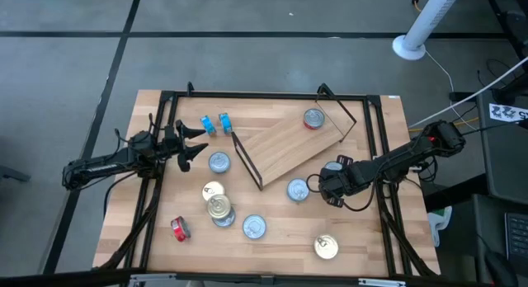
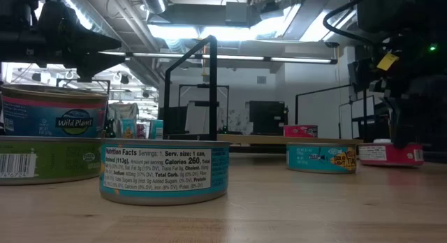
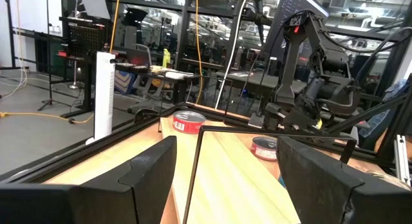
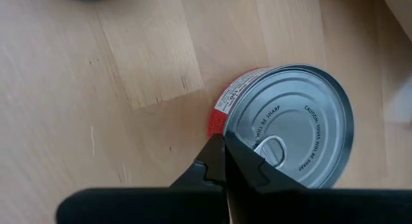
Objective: Stack canned seafood by type on shelf
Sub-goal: Stack the right red tuna can on top of the red tuna can on the shelf
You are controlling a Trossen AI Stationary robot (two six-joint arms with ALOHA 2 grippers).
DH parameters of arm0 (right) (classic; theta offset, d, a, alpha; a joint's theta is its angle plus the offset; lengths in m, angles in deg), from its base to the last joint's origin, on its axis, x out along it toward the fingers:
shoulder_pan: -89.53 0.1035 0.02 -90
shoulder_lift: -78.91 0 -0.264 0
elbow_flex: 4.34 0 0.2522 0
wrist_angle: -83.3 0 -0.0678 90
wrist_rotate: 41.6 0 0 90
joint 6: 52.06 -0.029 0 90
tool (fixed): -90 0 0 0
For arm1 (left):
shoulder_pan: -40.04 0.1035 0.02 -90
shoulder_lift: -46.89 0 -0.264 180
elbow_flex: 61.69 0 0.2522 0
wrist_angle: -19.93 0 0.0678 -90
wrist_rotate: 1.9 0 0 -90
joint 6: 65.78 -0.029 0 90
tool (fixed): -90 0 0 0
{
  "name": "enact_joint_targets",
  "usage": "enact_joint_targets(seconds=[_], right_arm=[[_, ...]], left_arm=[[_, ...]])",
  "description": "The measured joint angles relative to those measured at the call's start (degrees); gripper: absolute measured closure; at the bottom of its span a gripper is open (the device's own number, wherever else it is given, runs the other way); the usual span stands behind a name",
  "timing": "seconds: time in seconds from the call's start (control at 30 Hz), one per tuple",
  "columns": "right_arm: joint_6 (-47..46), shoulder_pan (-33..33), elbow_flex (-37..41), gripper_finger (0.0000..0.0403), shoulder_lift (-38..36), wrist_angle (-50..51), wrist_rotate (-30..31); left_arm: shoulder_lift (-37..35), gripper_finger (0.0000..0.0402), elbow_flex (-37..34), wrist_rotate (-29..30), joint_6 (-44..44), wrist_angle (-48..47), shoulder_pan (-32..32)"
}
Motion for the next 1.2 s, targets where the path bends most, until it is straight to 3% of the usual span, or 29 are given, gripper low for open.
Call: enact_joint_targets(seconds=[0.7,1.2], right_arm=[[4.33,0.00,-8.37,0.0403,-0.08,6.73,-0.55],[8.94,0.00,-19.01,0.0403,-0.08,15.15,1.84]], left_arm=[[0.01,0.0139,0.00,0.00,0.00,0.02,0.01],[0.00,0.0139,0.00,0.00,0.00,0.01,-0.01]])
